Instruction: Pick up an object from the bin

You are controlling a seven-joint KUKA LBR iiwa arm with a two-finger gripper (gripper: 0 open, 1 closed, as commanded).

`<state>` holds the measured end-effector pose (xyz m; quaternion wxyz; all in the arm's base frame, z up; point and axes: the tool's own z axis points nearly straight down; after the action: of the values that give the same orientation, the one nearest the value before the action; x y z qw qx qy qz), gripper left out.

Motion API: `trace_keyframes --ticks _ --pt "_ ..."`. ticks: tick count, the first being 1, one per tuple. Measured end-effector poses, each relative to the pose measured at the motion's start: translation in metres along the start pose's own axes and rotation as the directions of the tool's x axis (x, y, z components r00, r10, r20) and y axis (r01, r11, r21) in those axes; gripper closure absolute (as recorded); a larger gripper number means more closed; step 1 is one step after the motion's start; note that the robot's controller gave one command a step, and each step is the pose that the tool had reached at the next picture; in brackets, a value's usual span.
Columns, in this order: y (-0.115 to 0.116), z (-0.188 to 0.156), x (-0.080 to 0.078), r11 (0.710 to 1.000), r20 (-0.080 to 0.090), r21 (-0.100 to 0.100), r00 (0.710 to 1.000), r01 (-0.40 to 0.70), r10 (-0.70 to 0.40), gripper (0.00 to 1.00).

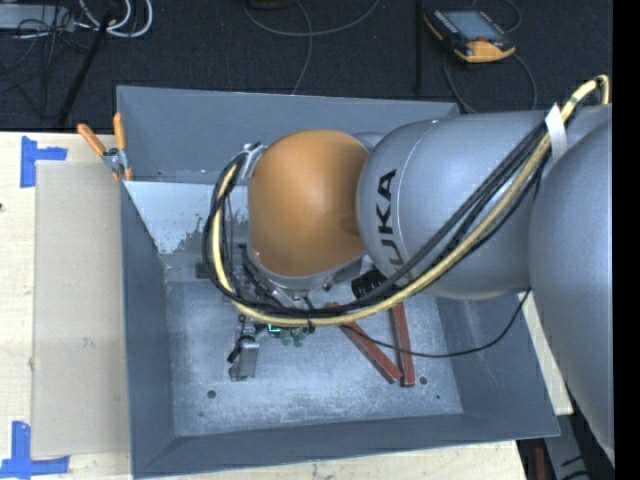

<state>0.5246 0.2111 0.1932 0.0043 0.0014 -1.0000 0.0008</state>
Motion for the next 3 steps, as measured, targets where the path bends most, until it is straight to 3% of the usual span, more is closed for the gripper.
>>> trace_keyframes --ticks 1,2,3 --pt "-0.107 0.06 0.027 0.993 0.001 0.003 0.993 0.121 -0.121 0.0" --pt "-0.126 0.1 -0.062 0.963 0.012 0.002 0.963 0.268 -0.268 0.0" --pt "-0.104 0.124 -0.077 0.933 0.01 0.001 0.933 0.359 -0.359 0.0"
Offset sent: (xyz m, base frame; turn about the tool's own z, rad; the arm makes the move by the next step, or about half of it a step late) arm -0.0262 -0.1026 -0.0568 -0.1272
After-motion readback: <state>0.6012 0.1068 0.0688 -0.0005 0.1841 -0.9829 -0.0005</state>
